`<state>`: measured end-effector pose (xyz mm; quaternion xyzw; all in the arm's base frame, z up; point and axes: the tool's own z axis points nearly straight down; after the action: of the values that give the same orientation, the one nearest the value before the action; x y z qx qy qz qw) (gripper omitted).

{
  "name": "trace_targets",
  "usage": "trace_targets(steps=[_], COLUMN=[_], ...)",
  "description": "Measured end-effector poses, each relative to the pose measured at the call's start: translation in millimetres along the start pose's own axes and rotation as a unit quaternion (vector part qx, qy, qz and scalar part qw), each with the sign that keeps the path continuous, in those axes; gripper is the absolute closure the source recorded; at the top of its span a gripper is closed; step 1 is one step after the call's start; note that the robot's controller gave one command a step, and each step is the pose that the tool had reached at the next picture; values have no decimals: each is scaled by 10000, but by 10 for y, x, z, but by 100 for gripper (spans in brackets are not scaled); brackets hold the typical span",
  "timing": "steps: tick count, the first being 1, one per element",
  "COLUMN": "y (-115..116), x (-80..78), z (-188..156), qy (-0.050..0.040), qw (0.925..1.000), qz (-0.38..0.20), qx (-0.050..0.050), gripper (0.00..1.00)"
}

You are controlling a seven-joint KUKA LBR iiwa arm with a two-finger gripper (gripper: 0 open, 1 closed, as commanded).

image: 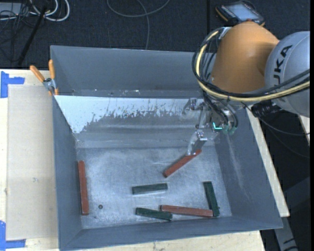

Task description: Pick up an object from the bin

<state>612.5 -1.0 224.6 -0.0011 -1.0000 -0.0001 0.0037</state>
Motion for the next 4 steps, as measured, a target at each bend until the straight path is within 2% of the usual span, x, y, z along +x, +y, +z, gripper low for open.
trace_targets(steps=[1,2,3,4], y=[0,-136,-259,-259], x=[-14,-42,41,41], z=[-45,582,1467,1467], qy=[-38,-65,-65,-66], qw=[10000,9997,9996,9996], qz=[0,-241,-290,-290], qx=[0,3,-5,-5], gripper=[0,0,100,100])
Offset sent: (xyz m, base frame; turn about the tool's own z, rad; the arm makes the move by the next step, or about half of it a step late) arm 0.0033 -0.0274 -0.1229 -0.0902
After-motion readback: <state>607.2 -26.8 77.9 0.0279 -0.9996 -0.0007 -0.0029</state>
